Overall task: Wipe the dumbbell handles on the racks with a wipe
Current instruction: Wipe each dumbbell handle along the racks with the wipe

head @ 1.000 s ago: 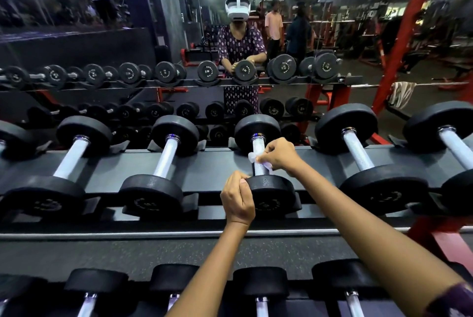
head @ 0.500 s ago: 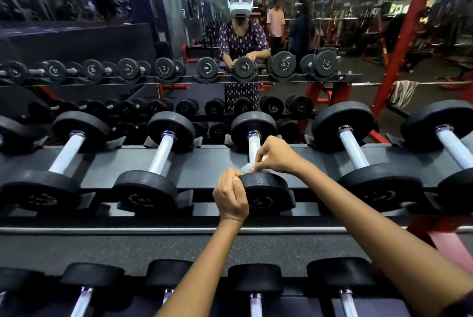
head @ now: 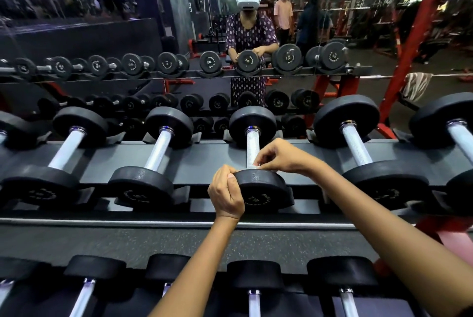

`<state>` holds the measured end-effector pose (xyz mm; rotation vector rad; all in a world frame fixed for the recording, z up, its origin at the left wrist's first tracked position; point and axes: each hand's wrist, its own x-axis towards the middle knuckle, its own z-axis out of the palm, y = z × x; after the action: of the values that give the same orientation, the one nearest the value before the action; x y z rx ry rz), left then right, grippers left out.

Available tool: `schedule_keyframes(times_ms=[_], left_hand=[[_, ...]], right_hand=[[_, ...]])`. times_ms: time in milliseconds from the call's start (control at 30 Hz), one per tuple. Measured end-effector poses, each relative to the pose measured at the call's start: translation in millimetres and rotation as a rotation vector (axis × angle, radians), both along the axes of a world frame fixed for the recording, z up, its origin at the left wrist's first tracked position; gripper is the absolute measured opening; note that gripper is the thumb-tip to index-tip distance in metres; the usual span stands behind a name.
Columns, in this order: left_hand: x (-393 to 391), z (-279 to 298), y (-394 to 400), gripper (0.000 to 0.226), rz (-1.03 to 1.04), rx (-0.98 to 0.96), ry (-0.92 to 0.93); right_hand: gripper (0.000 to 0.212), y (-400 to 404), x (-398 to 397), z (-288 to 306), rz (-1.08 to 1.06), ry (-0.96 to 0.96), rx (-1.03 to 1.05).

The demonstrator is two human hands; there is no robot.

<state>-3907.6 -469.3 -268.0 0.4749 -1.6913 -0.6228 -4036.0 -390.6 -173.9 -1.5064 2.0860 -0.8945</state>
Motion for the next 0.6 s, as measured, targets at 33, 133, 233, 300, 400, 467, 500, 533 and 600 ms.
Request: schedule_keyframes(times_ms=[33, 133, 233, 300, 400, 467, 500, 533, 600], left_hand=[[0, 1, 0, 0.038, -0.008, 0.002, 0.010], [-1, 3, 1, 0.037, -0.009, -0.019, 0.034], [-1, 3, 1, 0.035, 0.010, -0.040, 0.035], [-1, 4, 2, 0.034, 0.020, -0.048, 0.030], [-1, 5, 2, 0.035, 0.029, -0.042, 0.027], [0, 5, 1, 0.036, 0.026, -0.038, 0.021], [0, 4, 1, 0.037, 0.025, -0.040, 0.015], [1, 5, 2, 0.037, 0.019, -0.039, 0.007], [3, 6, 2, 0.036, 0.004, -0.032, -0.024]], right_hand=[[0.005, -1, 1, -2, -0.006, 0.006, -0.032], [0.010, -12, 11, -3, -0.018, 0.119, -0.106], [0.008, -11, 6, 0, -0.022, 0.097, -0.072], [0.003, -3, -4, -1, -0.013, -0.029, 0.001], [0.003, -6, -1, 0, -0.015, -0.017, 0.028], [0.008, -18, 11, 2, -0.041, 0.108, -0.023], [0.012, -22, 15, 3, -0.053, 0.157, -0.043], [0.013, -23, 18, 5, -0.064, 0.184, -0.052], [0.013, -19, 11, 6, -0.096, 0.174, -0.050]])
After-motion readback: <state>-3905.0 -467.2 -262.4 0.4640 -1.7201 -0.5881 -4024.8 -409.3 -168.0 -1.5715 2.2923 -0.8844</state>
